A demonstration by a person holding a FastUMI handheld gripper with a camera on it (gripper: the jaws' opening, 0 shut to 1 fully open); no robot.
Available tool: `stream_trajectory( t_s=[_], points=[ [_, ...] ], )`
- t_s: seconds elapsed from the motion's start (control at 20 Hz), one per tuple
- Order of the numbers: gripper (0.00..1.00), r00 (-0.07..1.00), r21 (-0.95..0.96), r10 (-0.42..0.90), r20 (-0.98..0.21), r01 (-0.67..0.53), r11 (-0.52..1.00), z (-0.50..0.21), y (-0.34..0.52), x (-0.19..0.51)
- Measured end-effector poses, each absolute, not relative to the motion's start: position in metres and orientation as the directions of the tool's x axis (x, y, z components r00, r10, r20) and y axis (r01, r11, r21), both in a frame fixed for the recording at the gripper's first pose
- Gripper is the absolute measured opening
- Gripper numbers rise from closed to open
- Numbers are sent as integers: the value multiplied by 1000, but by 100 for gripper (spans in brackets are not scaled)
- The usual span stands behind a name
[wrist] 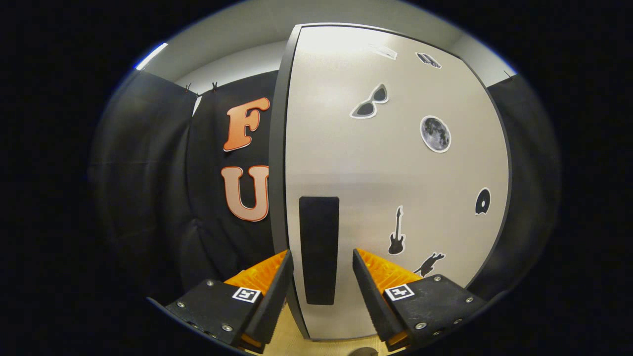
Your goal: Open the shoe cabinet door, grab the shoes and put them into the shoe cabinet, then close the shoe cabinet door.
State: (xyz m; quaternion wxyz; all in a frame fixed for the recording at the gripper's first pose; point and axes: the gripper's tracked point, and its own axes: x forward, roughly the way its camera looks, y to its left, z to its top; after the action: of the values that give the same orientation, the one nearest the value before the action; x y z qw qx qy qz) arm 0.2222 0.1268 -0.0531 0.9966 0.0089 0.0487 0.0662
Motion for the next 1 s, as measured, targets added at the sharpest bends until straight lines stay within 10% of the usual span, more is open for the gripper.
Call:
stream_trajectory(
  t_s=[0.15,1.0],
  points=[
    [39,986,38,133,-98,-130,991,-54,130,223],
    [31,983,64,111,-146,-103,993,-49,84,132]
  ],
)
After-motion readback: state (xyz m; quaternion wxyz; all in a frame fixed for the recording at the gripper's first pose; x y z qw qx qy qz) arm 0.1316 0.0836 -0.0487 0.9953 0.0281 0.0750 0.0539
